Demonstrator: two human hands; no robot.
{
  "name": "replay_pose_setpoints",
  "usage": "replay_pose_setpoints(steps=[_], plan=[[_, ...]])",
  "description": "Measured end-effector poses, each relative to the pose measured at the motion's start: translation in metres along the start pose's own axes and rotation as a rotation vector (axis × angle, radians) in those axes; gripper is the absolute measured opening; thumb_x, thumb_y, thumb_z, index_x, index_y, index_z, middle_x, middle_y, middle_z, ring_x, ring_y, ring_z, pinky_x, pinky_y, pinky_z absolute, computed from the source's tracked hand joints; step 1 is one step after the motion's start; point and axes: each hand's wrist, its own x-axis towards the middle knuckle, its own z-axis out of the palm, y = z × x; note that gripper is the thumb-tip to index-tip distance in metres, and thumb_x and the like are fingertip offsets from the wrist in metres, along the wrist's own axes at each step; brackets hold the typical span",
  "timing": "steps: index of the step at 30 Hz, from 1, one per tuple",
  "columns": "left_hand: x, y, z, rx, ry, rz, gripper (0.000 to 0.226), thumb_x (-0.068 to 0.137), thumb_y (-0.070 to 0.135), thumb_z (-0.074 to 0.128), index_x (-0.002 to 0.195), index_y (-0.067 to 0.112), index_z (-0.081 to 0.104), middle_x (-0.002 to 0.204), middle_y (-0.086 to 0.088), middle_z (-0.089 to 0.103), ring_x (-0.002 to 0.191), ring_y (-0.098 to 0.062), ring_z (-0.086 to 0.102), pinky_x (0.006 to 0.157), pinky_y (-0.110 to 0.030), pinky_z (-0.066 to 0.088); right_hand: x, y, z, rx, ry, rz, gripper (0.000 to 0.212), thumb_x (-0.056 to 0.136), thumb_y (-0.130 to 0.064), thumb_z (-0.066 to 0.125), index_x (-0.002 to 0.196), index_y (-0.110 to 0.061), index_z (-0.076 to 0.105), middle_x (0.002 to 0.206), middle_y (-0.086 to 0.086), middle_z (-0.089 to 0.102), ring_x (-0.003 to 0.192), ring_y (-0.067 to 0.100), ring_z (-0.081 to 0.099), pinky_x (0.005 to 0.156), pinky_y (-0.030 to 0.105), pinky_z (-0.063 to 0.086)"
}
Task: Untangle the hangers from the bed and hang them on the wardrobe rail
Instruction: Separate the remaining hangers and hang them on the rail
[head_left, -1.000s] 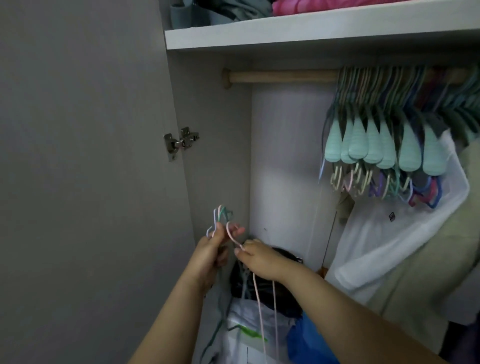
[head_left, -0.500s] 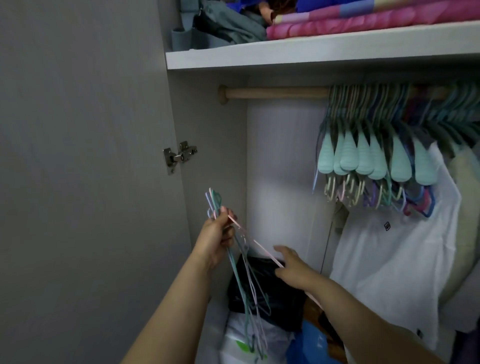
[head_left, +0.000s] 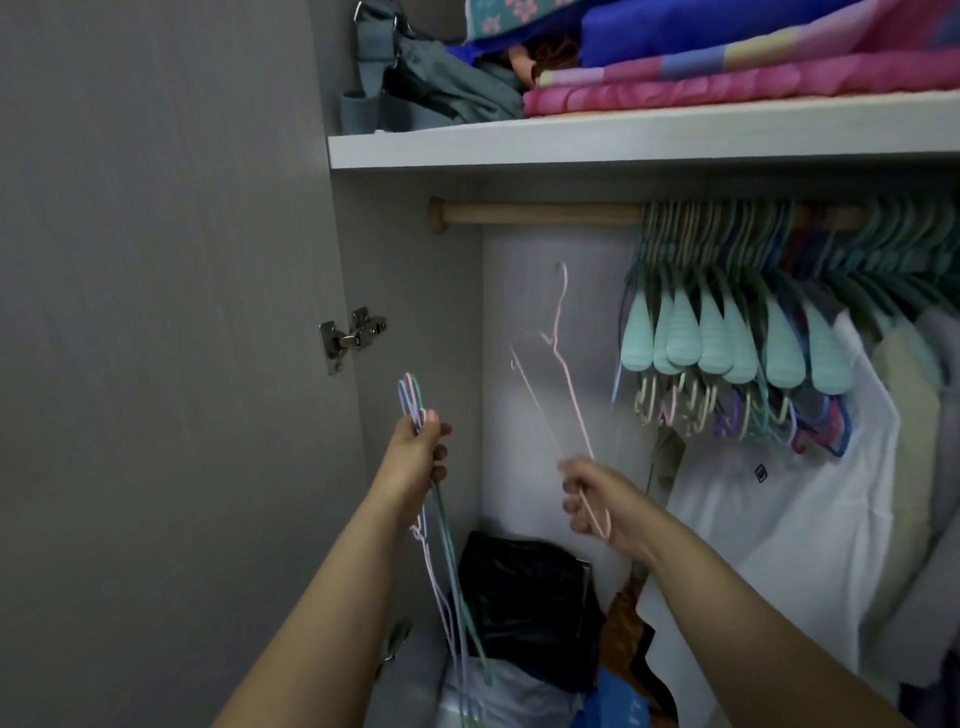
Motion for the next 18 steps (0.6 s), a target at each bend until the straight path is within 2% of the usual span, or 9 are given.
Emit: replay_pose_setpoints(steps=[2, 4, 7, 10, 12, 14, 16, 18], plan=[[-0.002, 0.000, 0.006, 0.079, -0.021, 0.037, 0.012, 0.102, 0.017, 0.043, 0.091, 0.016, 0.048, 0.086, -0.003, 0.054, 0.058, -0.011, 0.039, 0.050, -0.022, 0.034, 0.013, -0.040, 0.022, 0.010, 0.109, -0.075, 0.024, 0.086, -0.048, 0.059, 0.085, -0.026, 0.049, 0.069, -0.003, 0.034, 0.053, 0.010, 0.029, 0.038, 0.016, 0.022], [-0.002, 0.002, 0.011, 0.087, -0.052, 0.052, 0.017, 0.101, 0.007, 0.042, 0.090, 0.016, 0.051, 0.081, -0.002, 0.055, 0.056, -0.012, 0.041, 0.053, -0.021, 0.039, 0.024, -0.080, 0.042, 0.027, 0.190, -0.140, 0.037, 0.081, -0.063, 0.059, 0.092, -0.028, 0.053, 0.065, -0.005, 0.030, 0.051, 0.008, 0.023, 0.039, 0.014, 0.017], [-0.005, 0.010, 0.014, 0.064, -0.077, 0.019, 0.022, 0.100, 0.000, 0.041, 0.092, 0.015, 0.056, 0.082, -0.002, 0.061, 0.062, -0.013, 0.052, 0.060, -0.020, 0.047, 0.036, -0.122, 0.056, 0.068, 0.232, -0.163, 0.052, 0.073, -0.073, 0.059, 0.103, -0.030, 0.057, 0.063, -0.005, 0.029, 0.050, 0.007, 0.019, 0.042, 0.015, 0.014], [-0.006, 0.014, 0.012, 0.031, -0.099, 0.002, 0.016, 0.095, 0.002, 0.053, 0.101, 0.016, 0.059, 0.086, 0.004, 0.070, 0.071, -0.012, 0.062, 0.070, -0.024, 0.046, 0.053, -0.139, 0.052, 0.173, 0.240, -0.108, 0.053, 0.077, -0.068, 0.059, 0.110, -0.026, 0.054, 0.069, -0.005, 0.035, 0.049, 0.005, 0.022, 0.043, 0.014, 0.013], [-0.007, 0.016, 0.010, -0.007, -0.113, -0.011, 0.014, 0.093, 0.008, 0.059, 0.103, 0.018, 0.062, 0.084, 0.008, 0.072, 0.070, -0.009, 0.064, 0.071, -0.025, 0.043, 0.062, -0.139, 0.046, 0.264, 0.272, -0.045, 0.055, 0.078, -0.062, 0.062, 0.113, -0.020, 0.054, 0.071, -0.004, 0.036, 0.050, 0.006, 0.024, 0.040, 0.011, 0.016], [-0.009, 0.017, 0.007, -0.029, -0.119, -0.017, 0.010, 0.094, 0.017, 0.059, 0.103, 0.018, 0.063, 0.082, 0.010, 0.072, 0.066, -0.006, 0.061, 0.067, -0.024, 0.040, 0.065, -0.134, 0.044, 0.313, 0.287, -0.003, 0.052, 0.076, -0.057, 0.066, 0.111, -0.020, 0.055, 0.074, -0.003, 0.039, 0.051, 0.006, 0.025, 0.037, 0.010, 0.018], [-0.010, 0.018, 0.004, -0.088, -0.123, -0.034, 0.015, 0.095, 0.027, 0.056, 0.102, 0.016, 0.065, 0.079, 0.006, 0.068, 0.062, -0.006, 0.055, 0.062, -0.023, 0.037, 0.065, -0.127, 0.041, 0.384, 0.319, -0.024, 0.044, 0.076, -0.055, 0.068, 0.102, -0.022, 0.056, 0.078, -0.004, 0.042, 0.054, 0.005, 0.027, 0.037, 0.010, 0.021], [-0.011, 0.018, 0.000, -0.175, -0.132, -0.063, 0.025, 0.097, 0.036, 0.051, 0.097, 0.015, 0.064, 0.070, 0.005, 0.058, 0.055, -0.006, 0.047, 0.057, -0.023, 0.034, 0.063, -0.120, 0.038, 0.466, 0.355, -0.095, 0.044, 0.079, -0.056, 0.064, 0.109, -0.025, 0.058, 0.094, -0.004, 0.052, 0.063, 0.007, 0.038, 0.043, 0.014, 0.032]])
